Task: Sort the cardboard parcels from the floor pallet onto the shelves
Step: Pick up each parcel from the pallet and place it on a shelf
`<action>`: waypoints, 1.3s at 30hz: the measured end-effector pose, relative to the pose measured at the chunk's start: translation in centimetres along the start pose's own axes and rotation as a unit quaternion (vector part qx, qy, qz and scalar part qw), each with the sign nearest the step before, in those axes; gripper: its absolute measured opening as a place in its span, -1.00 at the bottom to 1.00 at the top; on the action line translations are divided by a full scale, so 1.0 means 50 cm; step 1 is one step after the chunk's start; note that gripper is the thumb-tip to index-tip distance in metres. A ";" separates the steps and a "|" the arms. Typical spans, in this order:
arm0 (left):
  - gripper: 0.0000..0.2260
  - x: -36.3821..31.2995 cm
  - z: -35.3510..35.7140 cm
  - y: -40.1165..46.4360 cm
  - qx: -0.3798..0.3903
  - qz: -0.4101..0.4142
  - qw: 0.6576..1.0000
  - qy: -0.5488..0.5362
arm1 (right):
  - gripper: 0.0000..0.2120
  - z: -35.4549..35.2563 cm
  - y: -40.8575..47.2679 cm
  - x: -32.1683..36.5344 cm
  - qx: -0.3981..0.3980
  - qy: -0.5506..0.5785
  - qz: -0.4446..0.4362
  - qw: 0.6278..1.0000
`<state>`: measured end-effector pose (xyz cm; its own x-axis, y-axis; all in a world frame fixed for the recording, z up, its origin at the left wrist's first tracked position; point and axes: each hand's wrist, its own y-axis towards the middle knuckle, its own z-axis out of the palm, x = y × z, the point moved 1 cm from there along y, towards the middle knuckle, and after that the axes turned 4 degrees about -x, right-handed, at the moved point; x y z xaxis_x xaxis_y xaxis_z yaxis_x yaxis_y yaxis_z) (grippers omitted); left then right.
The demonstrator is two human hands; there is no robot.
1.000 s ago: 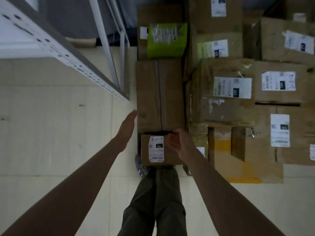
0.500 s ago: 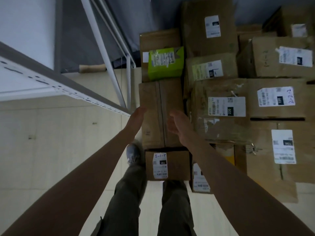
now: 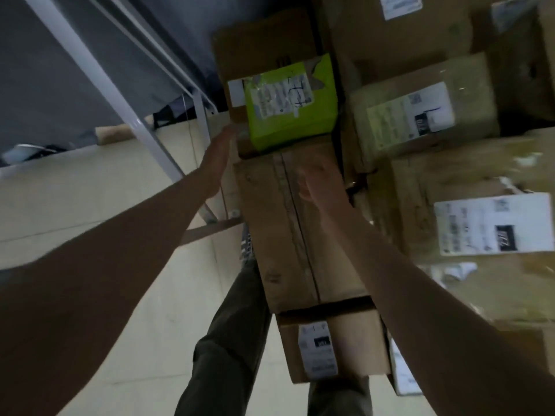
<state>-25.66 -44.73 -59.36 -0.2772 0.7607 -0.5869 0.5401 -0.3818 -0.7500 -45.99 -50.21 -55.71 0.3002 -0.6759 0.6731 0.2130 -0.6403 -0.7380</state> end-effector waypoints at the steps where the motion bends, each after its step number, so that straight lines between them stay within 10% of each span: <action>1: -0.42 -0.005 0.000 0.035 0.003 -0.001 1.000 -0.007 | -0.82 0.020 0.028 0.005 -0.015 -0.013 -0.027 0.999; 8: -0.18 -0.048 0.011 0.226 0.050 -0.041 0.998 -0.004 | -0.64 0.114 0.158 0.045 -0.080 -0.188 -0.256 0.945; 11: -0.49 -0.051 0.029 0.255 0.094 -0.023 0.995 0.001 | -0.56 0.125 0.182 0.041 -0.108 -0.290 -0.299 0.902; 14: -0.77 -0.049 0.056 0.257 0.126 -0.004 0.992 -0.023 | -0.52 0.112 0.194 0.036 -0.129 -0.351 -0.291 0.880; 24: -0.78 -0.064 0.029 0.223 0.138 0.081 0.983 -0.092 | -0.56 0.107 0.189 0.039 -0.121 -0.266 -0.303 0.907; 28: -0.43 -0.004 0.030 0.160 -0.015 -0.070 0.980 -0.184 | -0.77 0.103 0.134 -0.024 -0.144 -0.258 -0.233 0.927; 31: -0.37 0.081 0.035 0.093 0.010 -0.192 0.945 -0.264 | -0.70 0.085 0.101 -0.084 -0.090 -0.312 -0.152 0.933; 39: -0.38 0.063 0.078 0.101 0.036 -0.168 0.948 -0.267 | -0.48 0.046 0.091 -0.133 -0.034 -0.334 -0.141 0.931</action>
<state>-26.90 -46.33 -66.17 -0.7970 0.4789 -0.3681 0.3000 -0.2152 -0.9294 -44.89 -47.78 -63.66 0.7574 -0.1148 0.6428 0.3180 -0.7949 -0.5167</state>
